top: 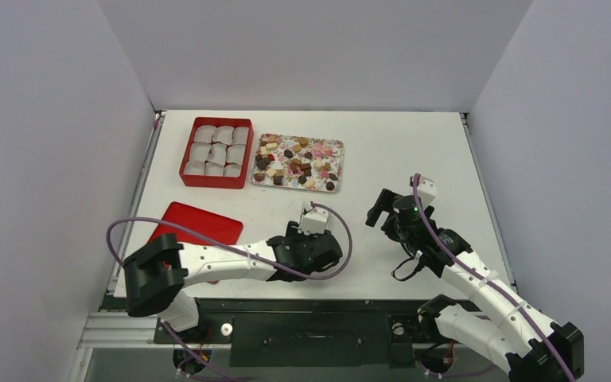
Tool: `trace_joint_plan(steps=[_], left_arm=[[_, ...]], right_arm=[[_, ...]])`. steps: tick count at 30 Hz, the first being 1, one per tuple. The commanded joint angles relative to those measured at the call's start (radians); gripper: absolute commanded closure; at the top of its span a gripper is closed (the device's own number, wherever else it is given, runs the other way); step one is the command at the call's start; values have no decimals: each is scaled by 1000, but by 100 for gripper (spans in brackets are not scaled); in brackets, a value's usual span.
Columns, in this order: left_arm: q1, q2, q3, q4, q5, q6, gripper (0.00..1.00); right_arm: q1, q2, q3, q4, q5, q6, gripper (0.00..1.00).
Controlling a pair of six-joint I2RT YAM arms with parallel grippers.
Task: Pack the chocolate
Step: Pick up the clamp from the center of the board.
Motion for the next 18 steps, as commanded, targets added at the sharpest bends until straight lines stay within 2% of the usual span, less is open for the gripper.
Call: trace_joint_plan(steps=[1,6,11,18], left_arm=[[34,-155,118,-130,-21,59,46],[103,-240,184,-205,35,108,48],[237,-306,272,-272,130,168,50],[462,-216,408,-307,315,295,54]], right_arm=[[-4,-9,12,25,23,-5,9],[-5,11,38,25,26,-10,9],[-5,49,85,19,25,-20,9],[-10,122,154,4,28,-47,9]])
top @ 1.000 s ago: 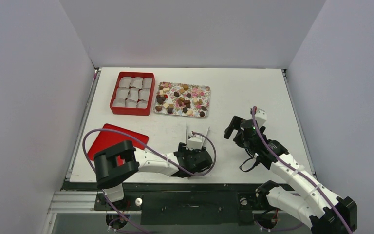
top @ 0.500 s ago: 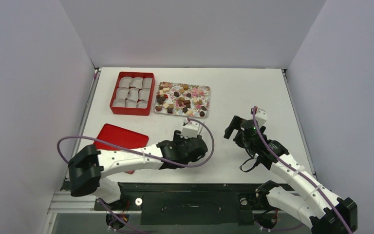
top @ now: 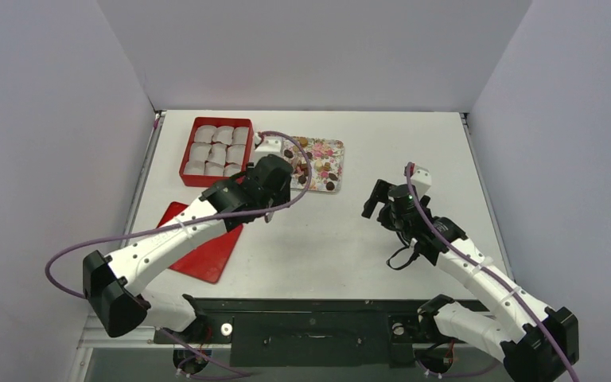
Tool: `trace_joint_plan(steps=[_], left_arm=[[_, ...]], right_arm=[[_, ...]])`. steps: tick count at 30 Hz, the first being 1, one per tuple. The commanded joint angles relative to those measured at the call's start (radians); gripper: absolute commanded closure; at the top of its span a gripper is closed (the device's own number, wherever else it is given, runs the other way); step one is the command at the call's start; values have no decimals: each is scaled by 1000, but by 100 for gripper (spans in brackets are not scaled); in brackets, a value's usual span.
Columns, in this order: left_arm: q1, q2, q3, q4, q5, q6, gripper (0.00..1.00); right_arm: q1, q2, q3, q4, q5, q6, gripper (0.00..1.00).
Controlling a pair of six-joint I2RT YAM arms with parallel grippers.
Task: Pack the chocolate
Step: Pick up the clamp from the center of the board, then pick up the fake chocolate from the plate.
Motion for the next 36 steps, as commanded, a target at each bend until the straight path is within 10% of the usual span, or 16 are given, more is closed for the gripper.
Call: trace_joint_plan(steps=[1,36], left_arm=[[102,71,132,-36,153,109,55],[214,567,467,-102,151,152,63]], right_arm=[[-11,37,79,3,26,-28,10],[-28,80,100,-9,4,-46,10]])
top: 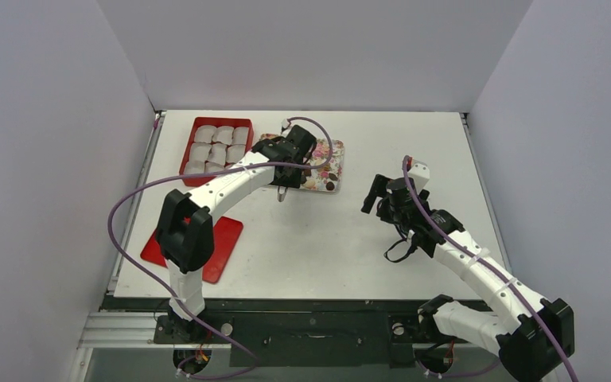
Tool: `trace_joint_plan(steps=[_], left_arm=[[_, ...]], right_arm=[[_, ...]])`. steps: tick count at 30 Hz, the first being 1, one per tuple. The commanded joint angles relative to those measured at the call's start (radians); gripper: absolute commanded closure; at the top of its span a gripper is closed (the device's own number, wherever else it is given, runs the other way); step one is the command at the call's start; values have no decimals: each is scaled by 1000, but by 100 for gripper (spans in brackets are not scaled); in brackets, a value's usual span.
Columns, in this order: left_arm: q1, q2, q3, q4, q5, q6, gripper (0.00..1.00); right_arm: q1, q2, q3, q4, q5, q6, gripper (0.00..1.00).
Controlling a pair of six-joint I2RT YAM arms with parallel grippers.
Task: Pack the chocolate
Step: Pick up the fake chocolate from the plate.
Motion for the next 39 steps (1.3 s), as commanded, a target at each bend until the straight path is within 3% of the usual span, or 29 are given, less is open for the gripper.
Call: trace_joint_plan(steps=[1,13,39], left_arm=[[3,0,51,40,3,18,63],[4,-68,40,53,13,-4,59],[20,-25,23,85,41,-26,59]], right_arm=[[-9,11,32,5,4,-14,10],[-9,9,28,12,-9,-14,10],[-9,30,16,31,-25,-9,10]])
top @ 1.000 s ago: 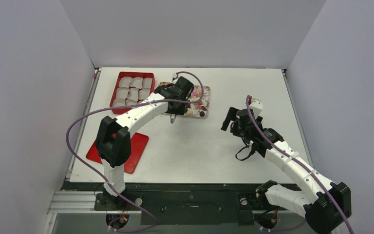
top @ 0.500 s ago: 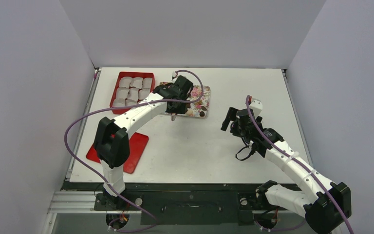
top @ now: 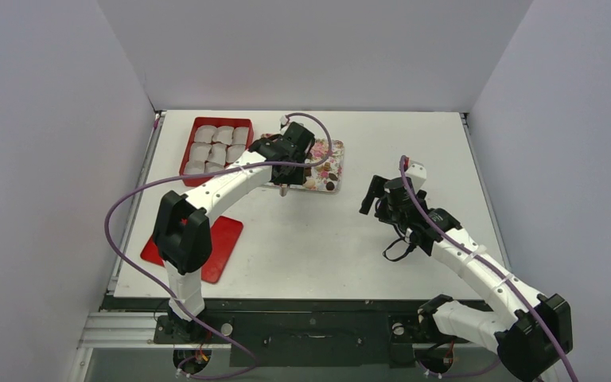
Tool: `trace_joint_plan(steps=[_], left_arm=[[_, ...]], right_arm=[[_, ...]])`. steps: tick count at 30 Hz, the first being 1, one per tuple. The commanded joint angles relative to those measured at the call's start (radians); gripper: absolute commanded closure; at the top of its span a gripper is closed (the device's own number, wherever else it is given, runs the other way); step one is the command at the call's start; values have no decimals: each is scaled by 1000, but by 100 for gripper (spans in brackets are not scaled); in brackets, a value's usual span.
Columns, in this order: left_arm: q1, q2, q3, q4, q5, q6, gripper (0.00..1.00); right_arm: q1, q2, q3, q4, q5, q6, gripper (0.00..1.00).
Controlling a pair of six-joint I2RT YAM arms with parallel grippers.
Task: Pack the chocolate
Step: Pick up the fake chocolate from the plate.
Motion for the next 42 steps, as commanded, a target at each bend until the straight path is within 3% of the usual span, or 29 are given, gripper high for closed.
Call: trace_joint_plan(steps=[1,25,42], left_arm=[[18,-8,20,48,6,-13,59],[65,-60,-14,38,18,0,59],[14,-52,14,46,57,-22,59]], right_arm=[[-9,6,16,29,-3,-9,10],[-9,15,19,44,-28,0,10],[-9,3,13,41,-33,11,10]])
